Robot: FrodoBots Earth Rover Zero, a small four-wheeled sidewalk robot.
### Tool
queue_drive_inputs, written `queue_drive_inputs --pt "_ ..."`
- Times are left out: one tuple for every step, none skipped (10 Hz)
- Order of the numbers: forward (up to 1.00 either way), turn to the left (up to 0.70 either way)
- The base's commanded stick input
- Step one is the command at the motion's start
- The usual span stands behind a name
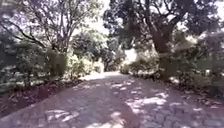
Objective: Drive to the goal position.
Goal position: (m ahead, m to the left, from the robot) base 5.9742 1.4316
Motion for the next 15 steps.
queue_drive_inputs --pt "0.7 0.0" --pt "0.7 0.0" --pt "0.7 0.0" --pt "0.7 0.0" --pt "0.7 0.0" --pt "0.7 0.0" --pt "0.7 0.0" --pt "0.7 0.0" --pt "0.7 0.0" --pt "0.7 0.0" --pt "0.7 0.0" --pt "0.7 0.0" --pt "0.7 0.0" --pt "0.7 0.0" --pt "0.7 0.0"
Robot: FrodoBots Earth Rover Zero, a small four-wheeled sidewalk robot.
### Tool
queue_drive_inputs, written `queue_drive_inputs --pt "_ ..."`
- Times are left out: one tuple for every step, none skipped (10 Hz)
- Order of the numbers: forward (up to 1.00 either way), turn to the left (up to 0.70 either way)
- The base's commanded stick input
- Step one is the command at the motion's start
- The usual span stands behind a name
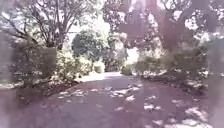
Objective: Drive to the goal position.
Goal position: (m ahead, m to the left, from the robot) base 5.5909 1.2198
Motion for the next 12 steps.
queue_drive_inputs --pt "0.7 0.0" --pt "0.7 0.0" --pt "0.7 0.0" --pt "0.7 0.0" --pt "0.7 0.0" --pt "0.7 0.0" --pt "0.7 0.0" --pt "0.7 0.0" --pt "0.7 0.0" --pt "0.7 0.0" --pt "0.7 0.0" --pt "0.7 0.0"
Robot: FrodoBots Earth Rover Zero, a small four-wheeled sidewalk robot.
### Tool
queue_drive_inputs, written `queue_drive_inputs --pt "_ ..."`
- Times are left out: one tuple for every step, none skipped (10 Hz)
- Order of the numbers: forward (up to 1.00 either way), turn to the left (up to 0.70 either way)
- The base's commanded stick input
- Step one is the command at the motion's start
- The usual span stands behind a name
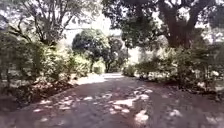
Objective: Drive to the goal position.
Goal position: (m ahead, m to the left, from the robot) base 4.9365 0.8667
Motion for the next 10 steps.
queue_drive_inputs --pt "0.7 0.0" --pt "0.7 0.0" --pt "0.7 0.0" --pt "0.7 0.0" --pt "0.7 0.0" --pt "0.7 0.0" --pt "0.7 0.0" --pt "0.7 0.0" --pt "0.7 0.0" --pt "0.7 0.0"
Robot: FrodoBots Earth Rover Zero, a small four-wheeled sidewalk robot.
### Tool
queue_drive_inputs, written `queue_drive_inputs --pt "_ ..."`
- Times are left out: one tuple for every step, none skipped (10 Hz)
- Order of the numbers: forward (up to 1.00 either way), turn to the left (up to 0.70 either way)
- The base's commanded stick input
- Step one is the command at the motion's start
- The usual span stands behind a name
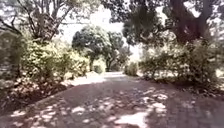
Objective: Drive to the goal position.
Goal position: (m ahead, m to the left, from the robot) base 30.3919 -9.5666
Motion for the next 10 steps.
queue_drive_inputs --pt "0.7 0.0" --pt "0.7 0.0" --pt "0.7 0.0" --pt "0.7 0.0" --pt "0.7 0.0" --pt "0.7 0.0" --pt "0.7 0.0" --pt "0.7 0.0" --pt "0.7 0.0" --pt "0.7 0.0"
